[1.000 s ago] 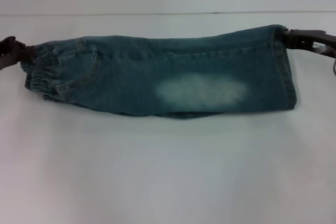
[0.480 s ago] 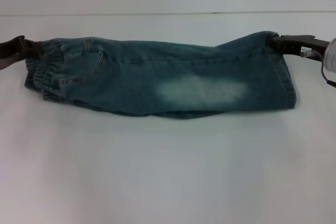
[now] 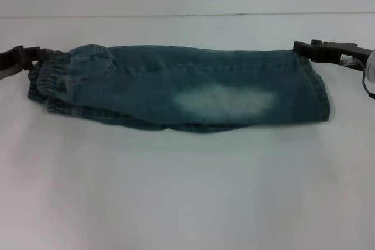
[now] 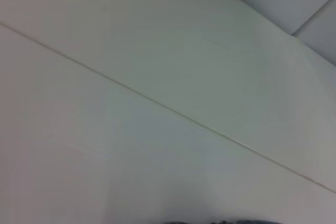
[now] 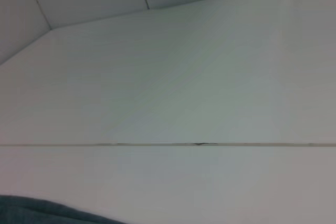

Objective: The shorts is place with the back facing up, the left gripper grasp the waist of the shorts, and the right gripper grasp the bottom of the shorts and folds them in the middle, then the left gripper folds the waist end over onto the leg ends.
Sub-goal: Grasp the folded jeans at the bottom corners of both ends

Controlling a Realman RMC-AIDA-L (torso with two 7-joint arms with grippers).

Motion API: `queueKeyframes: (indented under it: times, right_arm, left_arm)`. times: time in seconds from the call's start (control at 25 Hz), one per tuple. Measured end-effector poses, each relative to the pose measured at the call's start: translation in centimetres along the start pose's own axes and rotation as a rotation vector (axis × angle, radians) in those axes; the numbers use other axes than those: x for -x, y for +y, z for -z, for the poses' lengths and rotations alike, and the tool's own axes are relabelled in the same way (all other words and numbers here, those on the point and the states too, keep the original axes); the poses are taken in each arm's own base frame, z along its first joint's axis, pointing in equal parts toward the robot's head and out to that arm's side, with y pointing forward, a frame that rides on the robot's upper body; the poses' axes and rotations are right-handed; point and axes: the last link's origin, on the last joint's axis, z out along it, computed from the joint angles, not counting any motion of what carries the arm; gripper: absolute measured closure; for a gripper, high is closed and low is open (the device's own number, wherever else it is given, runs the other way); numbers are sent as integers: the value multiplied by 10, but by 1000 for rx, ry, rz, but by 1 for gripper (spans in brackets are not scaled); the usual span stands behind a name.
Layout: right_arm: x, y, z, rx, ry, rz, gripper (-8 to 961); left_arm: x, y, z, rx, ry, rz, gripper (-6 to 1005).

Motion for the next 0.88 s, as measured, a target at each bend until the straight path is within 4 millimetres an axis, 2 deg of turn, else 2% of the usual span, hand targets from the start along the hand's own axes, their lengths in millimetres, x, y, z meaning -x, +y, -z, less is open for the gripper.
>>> queueKeyframes:
  times: [0.28,0.44,0.68,0.72,0.76,0.84,0.88]
  right_arm:
    - [3,-4,11,41,-37,-35,321]
    - [7,-9,26,102,-80,-60,133]
    - [11,1,56,328,-81,-36,48]
    - [13,8,69,429,-72,-14,49]
    - [13,8,69,429,-72,-14,49]
    - [14,17,85,549,-54,30,50]
    - [13,28,99,657,-36,82,51]
  left_arm:
    - [-2,-14,13,-23,7,-20,506]
    - [-4,-20,29,-4,9,-45,336]
    - [6,-4,47,143,-78,-202,102]
    - [8,-2,48,162,-87,-219,94]
    - [10,2,51,195,-101,-249,86]
    - [14,7,55,236,-118,-285,71]
    - [18,11,57,267,-133,-317,63]
